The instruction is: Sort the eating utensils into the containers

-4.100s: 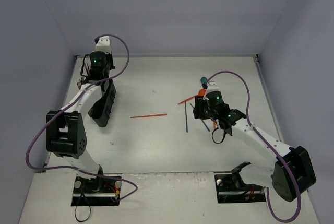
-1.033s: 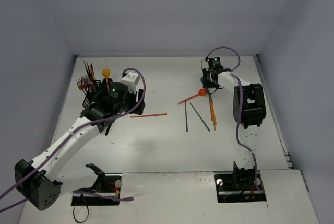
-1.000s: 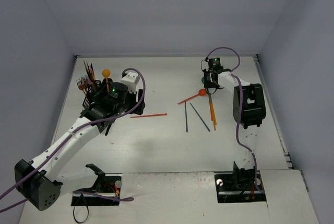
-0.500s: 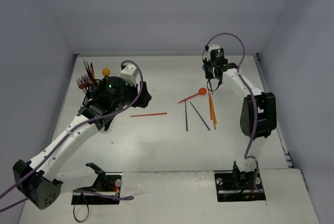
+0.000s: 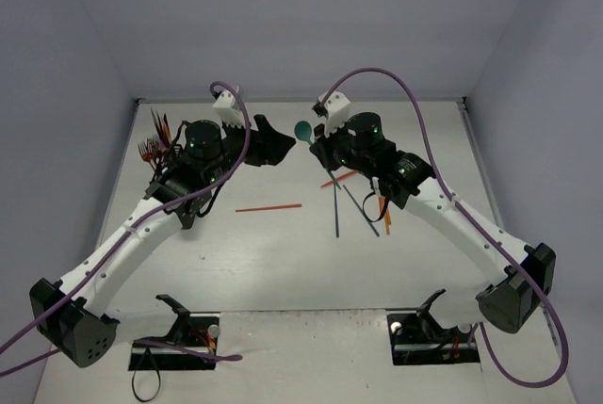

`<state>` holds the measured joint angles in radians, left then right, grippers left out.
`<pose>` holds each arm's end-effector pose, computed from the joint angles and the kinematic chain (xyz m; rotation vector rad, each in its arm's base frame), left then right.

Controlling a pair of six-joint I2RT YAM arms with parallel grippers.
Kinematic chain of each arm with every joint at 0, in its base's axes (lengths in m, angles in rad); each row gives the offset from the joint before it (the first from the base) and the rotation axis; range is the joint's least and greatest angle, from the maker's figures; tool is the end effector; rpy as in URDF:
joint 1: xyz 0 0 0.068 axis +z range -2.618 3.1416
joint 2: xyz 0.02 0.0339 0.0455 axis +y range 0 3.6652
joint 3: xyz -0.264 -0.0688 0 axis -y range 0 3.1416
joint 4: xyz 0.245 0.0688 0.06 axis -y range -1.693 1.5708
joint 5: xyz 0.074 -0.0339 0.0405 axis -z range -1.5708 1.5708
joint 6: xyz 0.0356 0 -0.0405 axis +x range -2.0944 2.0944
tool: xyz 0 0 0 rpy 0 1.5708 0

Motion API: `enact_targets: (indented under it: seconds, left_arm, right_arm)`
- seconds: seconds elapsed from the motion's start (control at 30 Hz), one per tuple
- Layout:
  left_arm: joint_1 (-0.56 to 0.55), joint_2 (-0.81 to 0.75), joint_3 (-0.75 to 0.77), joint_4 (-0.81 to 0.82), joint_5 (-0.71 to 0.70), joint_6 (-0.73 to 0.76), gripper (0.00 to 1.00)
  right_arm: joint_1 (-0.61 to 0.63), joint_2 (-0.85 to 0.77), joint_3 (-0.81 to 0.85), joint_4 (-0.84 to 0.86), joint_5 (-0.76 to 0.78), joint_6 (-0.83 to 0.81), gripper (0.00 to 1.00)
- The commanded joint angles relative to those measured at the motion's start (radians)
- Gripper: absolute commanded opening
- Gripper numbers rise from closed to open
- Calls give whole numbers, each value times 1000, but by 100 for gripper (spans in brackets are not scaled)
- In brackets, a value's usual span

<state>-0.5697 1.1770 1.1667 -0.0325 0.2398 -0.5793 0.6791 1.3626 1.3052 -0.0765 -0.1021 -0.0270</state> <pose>0.2251 -0.1543 0.4101 0.1894 1.7126 -1.0643 0.2482 0.2050 0.4030 -0.6728 1.6017 0.5700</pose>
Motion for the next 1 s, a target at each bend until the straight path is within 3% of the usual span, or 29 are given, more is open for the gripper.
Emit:
enact_targets:
  seconds: [0.0, 0.17, 0.37, 0.5, 0.6, 0.73, 0.8, 0.83, 0.87, 0.9, 0.97]
  left_arm:
    - [-1, 7, 72, 134, 16, -51, 63]
    - [-9, 39, 89, 133, -1, -39, 62]
    - [-25, 84, 115, 80, -64, -5, 51]
    - [-28, 96, 123, 85, -70, 6, 30]
    - [-33, 107, 131, 88, -74, 22, 6]
    - [-36, 116, 130, 103, -67, 36, 0]
    - [-38, 116, 130, 105, -73, 45, 0]
    - [-38, 112, 126, 102, -89, 62, 0]
    - [-38, 106, 125, 86, -128, 87, 0]
    - [-38, 99, 126, 67, -170, 116, 0]
    - [-38, 86, 129, 14, -274, 183, 0]
  right_arm:
    - [55, -43, -12, 66, -17, 14, 0]
    - [76, -54, -13, 66, -13, 24, 0]
    - [85, -63, -9, 66, -19, 26, 0]
    - [91, -61, -10, 66, -22, 27, 0]
    - [96, -54, -9, 66, -24, 25, 0]
    - [99, -51, -10, 66, -21, 27, 1]
    - [99, -50, -12, 66, -19, 27, 7]
    - [99, -50, -13, 66, -19, 27, 15]
    - [100, -50, -17, 66, -11, 27, 31]
    - [99, -50, -21, 66, -4, 27, 40]
    - [99, -54, -27, 66, 17, 43, 54]
